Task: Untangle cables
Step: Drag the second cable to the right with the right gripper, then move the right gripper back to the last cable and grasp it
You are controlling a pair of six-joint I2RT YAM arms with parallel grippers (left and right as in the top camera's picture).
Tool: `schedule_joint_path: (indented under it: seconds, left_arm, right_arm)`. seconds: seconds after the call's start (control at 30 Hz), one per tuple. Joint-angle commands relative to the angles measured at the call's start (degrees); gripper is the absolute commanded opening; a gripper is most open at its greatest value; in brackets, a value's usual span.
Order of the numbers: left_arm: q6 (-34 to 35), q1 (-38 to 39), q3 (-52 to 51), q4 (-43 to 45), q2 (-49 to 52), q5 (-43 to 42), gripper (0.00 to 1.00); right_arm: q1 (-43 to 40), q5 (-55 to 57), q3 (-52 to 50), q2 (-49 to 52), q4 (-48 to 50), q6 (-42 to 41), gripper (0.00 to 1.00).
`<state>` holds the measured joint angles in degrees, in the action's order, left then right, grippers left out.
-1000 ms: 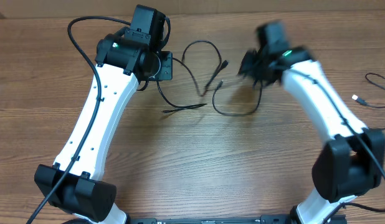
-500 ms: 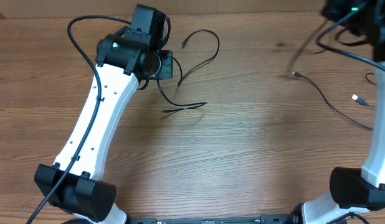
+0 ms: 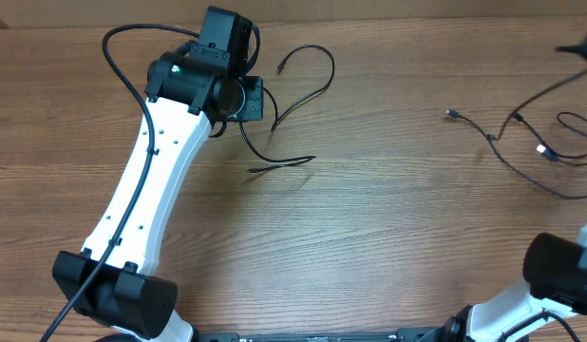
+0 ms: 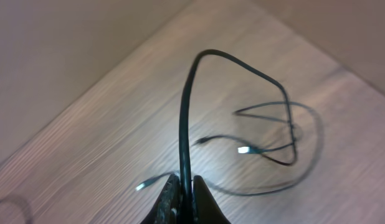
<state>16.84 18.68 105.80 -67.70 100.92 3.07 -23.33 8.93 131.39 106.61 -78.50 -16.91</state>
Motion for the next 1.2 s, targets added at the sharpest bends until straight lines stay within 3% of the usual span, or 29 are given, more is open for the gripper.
schedule_joint_path:
  seconds: [0.0,0.13,0.3,0.37,0.43,0.53,0.63,0.77,1.1,1.17]
  left_arm:
    - [1.25,0.13,-0.33,0.24,0.22,-0.11,0.04]
    - [1.22,0.24,-0.33,1.53,0.22,-1.66,0.04]
    - [1.16,1.27,-0.33,7.34,0.22,-9.31,0.04]
    - [0.83,2.19,-0.33,9.33,0.33,-10.16,0.04]
    - [-0.2,3.15,-0.33,10.47,0.66,-10.16,0.04]
    - [-1.03,4.22,-0.33,10.27,1.49,-10.14,0.04]
    - [-3.15,4.59,-0.33,8.98,2.05,-8.0,0.23]
    - [-2.91,4.11,-0.2,7.72,1.57,-2.27,0.28]
    - [5.18,-0.57,-0.2,5.07,-4.59,3.76,0.28]
    - [7.58,-2.78,-0.2,3.82,-5.27,3.74,0.32]
  right_arm:
    - [-4.17,1.95,-0.98,1.46,0.37,-1.79,0.04]
    - [-7.76,-0.72,-1.07,3.39,-0.59,-2.58,0.04]
    - [-9.01,-13.86,-2.47,5.07,-1.38,-0.79,0.07]
    - [-8.5,-20.44,-3.39,5.07,-1.38,2.54,0.18]
    - [-7.41,-26.64,-3.85,5.07,-2.16,6.99,0.43]
    - [-4.96,-31.47,-3.85,5.07,-4.37,12.2,0.61]
    - [-0.5,-33.77,-3.85,5.07,-6.6,16.52,0.8]
    - [5.03,-33.64,-3.85,5.07,-8.39,17.49,0.98]
    - [19.76,-33.46,-5.4,5.62,-14.14,16.41,0.98]
    - [23.04,-33.46,-7.41,5.62,-13.57,15.19,0.98]
